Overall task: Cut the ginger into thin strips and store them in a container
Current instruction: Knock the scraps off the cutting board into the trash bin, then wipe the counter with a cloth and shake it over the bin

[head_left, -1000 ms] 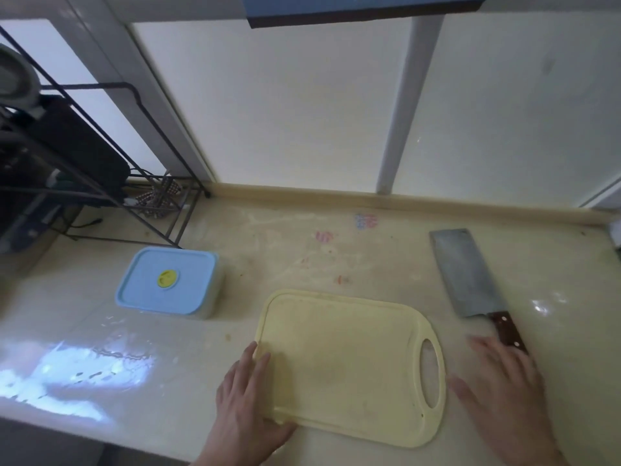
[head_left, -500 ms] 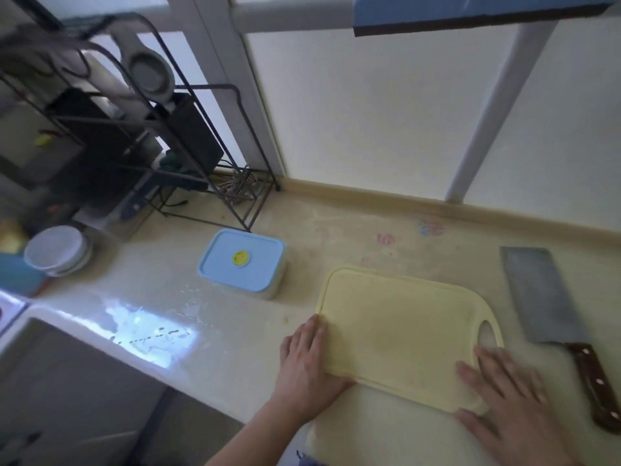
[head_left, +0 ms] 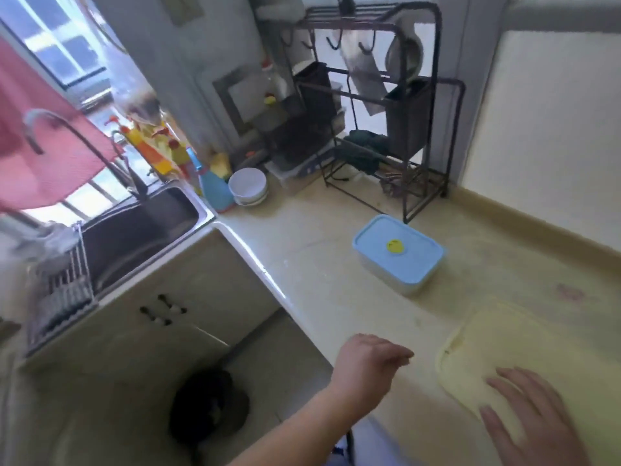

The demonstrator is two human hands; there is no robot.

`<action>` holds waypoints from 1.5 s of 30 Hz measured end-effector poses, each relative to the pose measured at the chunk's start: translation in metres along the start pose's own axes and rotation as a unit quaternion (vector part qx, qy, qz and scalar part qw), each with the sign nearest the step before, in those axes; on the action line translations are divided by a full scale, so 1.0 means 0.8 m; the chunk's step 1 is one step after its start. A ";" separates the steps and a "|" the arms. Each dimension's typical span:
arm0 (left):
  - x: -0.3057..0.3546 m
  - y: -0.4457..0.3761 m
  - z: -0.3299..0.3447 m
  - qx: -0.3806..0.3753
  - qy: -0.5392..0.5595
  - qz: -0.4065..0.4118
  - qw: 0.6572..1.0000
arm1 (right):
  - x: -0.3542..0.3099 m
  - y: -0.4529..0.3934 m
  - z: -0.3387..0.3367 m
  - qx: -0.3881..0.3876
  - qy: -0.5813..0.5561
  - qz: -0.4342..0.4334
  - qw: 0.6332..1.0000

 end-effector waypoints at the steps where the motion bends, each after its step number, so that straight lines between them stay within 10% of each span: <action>1: -0.013 0.009 -0.013 0.009 -0.011 -0.015 1.000 | -0.029 -0.009 0.013 -0.012 -0.025 -0.023 0.999; 15: -0.300 0.214 -0.335 0.140 -0.078 -0.186 0.969 | -0.478 -0.050 0.301 -0.226 -0.181 -0.221 0.931; 25: -0.619 0.458 -0.585 0.146 -0.114 -0.552 0.813 | -0.665 -0.040 0.450 -0.317 -0.141 -0.308 0.886; 30: -0.672 0.485 -0.590 0.075 -0.168 -0.566 0.804 | -0.704 -0.039 0.496 -0.353 -0.122 -0.301 0.877; 41: -0.649 0.498 -0.628 0.381 -0.140 -0.479 0.778 | -0.794 -0.037 0.553 -0.423 -0.125 -0.271 0.856; 45: -0.610 0.462 -0.634 0.493 -0.029 -0.426 0.758 | -0.818 -0.067 0.565 -0.493 -0.164 -0.094 0.849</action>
Point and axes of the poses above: each hand's wrist, its own y-axis away from the middle knuckle, its own z-axis out of the palm, x = y × z, the point moved 8 cm from there along -y, towards the middle knuckle, and after that the axes turned 13 degrees about z, right-handed, at the moved point
